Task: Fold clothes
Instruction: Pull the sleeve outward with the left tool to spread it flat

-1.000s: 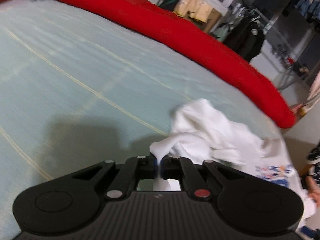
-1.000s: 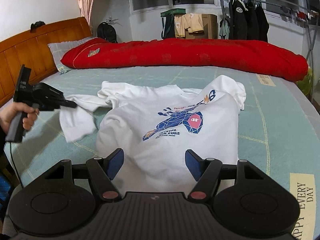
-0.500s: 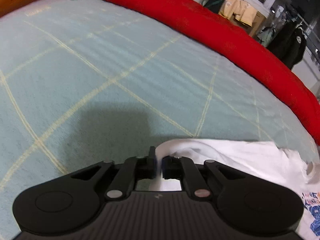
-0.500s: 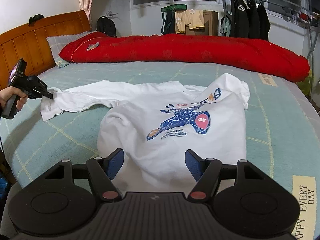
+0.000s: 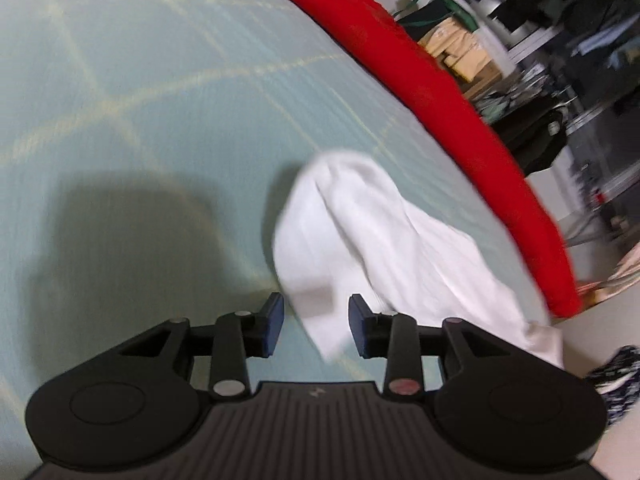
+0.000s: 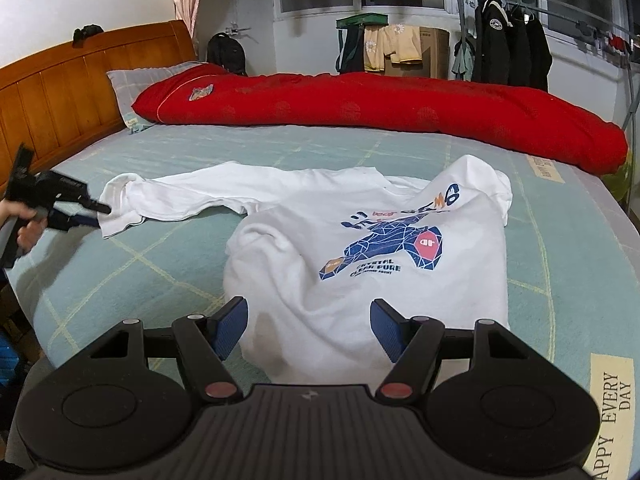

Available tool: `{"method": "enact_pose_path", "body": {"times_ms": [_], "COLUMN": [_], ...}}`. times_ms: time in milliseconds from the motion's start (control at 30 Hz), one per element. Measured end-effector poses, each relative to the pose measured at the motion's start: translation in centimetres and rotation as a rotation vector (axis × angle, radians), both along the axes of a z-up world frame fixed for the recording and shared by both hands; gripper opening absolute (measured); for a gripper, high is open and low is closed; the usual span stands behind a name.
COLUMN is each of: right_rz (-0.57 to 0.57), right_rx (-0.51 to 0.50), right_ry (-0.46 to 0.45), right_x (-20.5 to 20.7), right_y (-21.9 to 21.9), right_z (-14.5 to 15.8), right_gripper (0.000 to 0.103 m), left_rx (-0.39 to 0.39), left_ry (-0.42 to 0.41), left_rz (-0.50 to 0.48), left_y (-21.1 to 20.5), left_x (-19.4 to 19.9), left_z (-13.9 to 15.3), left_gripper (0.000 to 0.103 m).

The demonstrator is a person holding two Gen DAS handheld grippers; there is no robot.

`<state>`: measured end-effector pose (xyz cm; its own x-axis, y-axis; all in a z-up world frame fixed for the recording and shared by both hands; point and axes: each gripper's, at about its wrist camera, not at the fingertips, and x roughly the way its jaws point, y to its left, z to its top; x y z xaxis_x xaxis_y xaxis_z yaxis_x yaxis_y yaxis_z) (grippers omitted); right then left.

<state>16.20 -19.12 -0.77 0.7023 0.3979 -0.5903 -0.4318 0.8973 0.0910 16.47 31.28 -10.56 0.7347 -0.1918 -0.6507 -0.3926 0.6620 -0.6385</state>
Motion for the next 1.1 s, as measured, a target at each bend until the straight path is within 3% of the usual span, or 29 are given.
{"method": "enact_pose_path", "body": {"times_ms": [100, 233, 433, 567, 700, 1100], "right_rz": [-0.007, -0.02, -0.027, -0.015, 0.0, 0.004], "right_rx": [0.002, 0.0, 0.009, 0.009, -0.001, -0.018], "right_ry": [0.008, 0.025, 0.034, 0.03, 0.028, 0.008], "right_x": [-0.3, -0.5, -0.4, -0.2, -0.2, 0.3], "right_y": [-0.2, -0.5, -0.4, 0.2, 0.7, 1.5], "right_z": [-0.3, -0.8, -0.8, -0.8, -0.7, -0.4], "right_gripper": [0.073, 0.073, 0.073, 0.073, 0.073, 0.073], "left_rx": [-0.095, -0.132, -0.147, -0.048, 0.023, 0.248], "left_ry": [-0.03, -0.059, -0.093, -0.083, -0.061, 0.033], "left_rz": [0.023, 0.069, 0.119, 0.133, 0.118, 0.185], "left_y": [-0.4, 0.4, 0.9, -0.4, -0.4, 7.9], "left_x": [-1.3, 0.3, 3.7, 3.6, 3.3, 1.6], "left_z": [-1.7, -3.4, -4.9, -4.4, -2.4, 3.8], "left_gripper": [0.035, 0.034, 0.023, 0.004, 0.002, 0.002]}}
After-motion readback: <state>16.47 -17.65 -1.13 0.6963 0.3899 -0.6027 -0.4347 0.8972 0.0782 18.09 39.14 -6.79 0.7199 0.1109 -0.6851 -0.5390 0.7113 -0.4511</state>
